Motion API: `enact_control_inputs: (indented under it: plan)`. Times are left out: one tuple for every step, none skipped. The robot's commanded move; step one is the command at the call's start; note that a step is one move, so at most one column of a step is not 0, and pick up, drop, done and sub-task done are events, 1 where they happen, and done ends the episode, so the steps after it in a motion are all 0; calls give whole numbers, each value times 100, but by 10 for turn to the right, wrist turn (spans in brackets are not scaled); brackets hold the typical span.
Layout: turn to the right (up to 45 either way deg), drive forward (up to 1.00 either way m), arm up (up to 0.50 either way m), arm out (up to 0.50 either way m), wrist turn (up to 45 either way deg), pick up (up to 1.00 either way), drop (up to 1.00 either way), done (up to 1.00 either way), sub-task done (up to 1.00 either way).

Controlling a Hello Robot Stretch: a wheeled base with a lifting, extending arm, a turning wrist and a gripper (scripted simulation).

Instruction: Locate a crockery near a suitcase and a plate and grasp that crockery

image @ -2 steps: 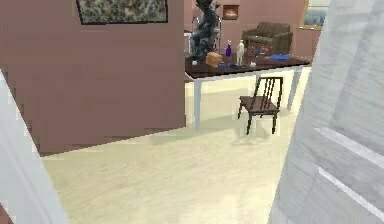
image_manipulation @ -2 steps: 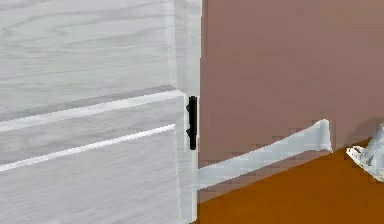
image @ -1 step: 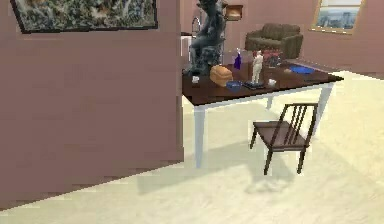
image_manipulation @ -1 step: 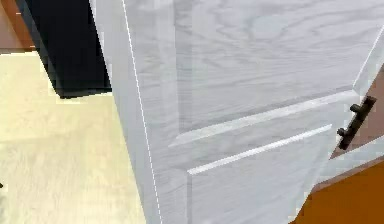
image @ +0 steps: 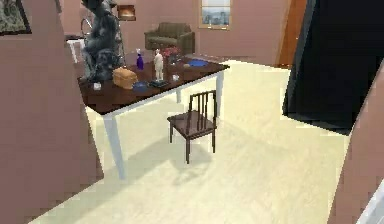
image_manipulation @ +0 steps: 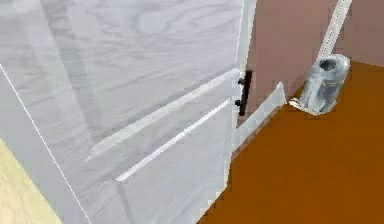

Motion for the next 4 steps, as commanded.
enact_control_inputs:
  plan:
    - [0, 35, 0, 0, 0, 0, 0, 0, 0]
    - [210, 0, 0, 0, 0, 0, 0, 0, 0]
    - [0, 100, 0, 0, 0, 0, 0, 0, 0]
    - [30, 0, 0, 0, 0, 0, 0, 0, 0]
